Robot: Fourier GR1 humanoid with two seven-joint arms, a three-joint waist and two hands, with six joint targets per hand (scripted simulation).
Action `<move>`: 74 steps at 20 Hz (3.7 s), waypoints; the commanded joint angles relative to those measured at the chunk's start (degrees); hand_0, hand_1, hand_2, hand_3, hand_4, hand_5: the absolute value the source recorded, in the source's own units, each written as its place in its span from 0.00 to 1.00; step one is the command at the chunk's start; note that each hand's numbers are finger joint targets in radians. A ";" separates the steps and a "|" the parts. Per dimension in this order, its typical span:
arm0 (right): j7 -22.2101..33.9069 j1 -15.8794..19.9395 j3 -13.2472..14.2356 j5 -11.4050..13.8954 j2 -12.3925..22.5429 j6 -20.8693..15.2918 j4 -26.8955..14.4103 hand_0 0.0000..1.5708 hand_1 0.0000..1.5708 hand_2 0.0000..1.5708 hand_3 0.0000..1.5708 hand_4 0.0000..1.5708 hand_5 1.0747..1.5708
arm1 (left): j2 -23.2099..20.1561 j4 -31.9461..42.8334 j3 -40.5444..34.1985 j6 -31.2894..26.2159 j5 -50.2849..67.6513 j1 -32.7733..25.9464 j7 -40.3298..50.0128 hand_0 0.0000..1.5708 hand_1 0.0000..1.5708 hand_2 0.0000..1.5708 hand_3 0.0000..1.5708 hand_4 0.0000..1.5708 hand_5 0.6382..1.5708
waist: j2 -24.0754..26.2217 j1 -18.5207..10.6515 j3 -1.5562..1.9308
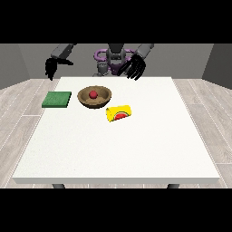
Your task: Pick the cup and pour the ball into the bowl, then pick the bowl and place it on the pad
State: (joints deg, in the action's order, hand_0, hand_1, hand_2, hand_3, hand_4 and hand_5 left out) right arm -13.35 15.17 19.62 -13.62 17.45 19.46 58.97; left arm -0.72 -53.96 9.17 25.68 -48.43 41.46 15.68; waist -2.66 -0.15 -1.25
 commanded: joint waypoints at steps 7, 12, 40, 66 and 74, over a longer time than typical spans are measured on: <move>-0.37 4.69 -1.50 3.56 -8.94 -14.28 1.50 0.00 0.00 0.00 0.00 0.16 1.00 | 0.72 -14.80 -2.18 -9.87 38.23 -14.04 -23.50 0.00 0.00 0.00 0.00 0.00 0.99 | -4.96 -7.21 1.03; -2.54 6.48 -3.48 5.45 -12.61 -18.30 -1.87 0.00 0.00 0.00 0.00 0.21 1.00 | -1.93 -14.00 -5.45 -15.89 40.32 -15.42 -29.43 0.00 0.00 0.00 0.00 0.00 0.99 | -6.96 -7.42 1.23; -10.04 10.77 -3.74 13.73 -3.65 -37.34 -30.98 1.00 1.00 1.00 1.00 0.59 0.93 | -5.43 -26.37 -6.40 -24.25 42.68 -16.21 -26.91 0.00 0.00 0.00 0.00 0.36 0.98 | -14.11 -14.48 0.97; 24.31 18.41 -9.12 19.36 6.89 -32.37 -18.12 1.00 1.00 1.00 0.30 0.53 1.00 | -10.10 -13.66 -17.03 -26.07 47.76 -23.57 -31.52 0.00 0.00 0.00 0.00 0.67 0.85 | 0.84 -2.73 1.25; 13.77 14.15 -2.07 14.96 15.73 -27.14 -21.48 1.00 1.00 1.00 0.00 0.56 1.00 | -25.84 -13.63 -30.21 -39.91 60.11 -21.19 -31.68 0.00 0.00 0.00 0.00 0.84 0.99 | -4.64 -6.03 1.27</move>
State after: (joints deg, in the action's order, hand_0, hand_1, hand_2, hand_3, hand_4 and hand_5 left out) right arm 3.79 31.05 15.01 2.68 30.97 -8.03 38.36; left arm -19.19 -68.26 -14.96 -7.88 6.17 19.36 -15.81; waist -5.10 -4.40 0.00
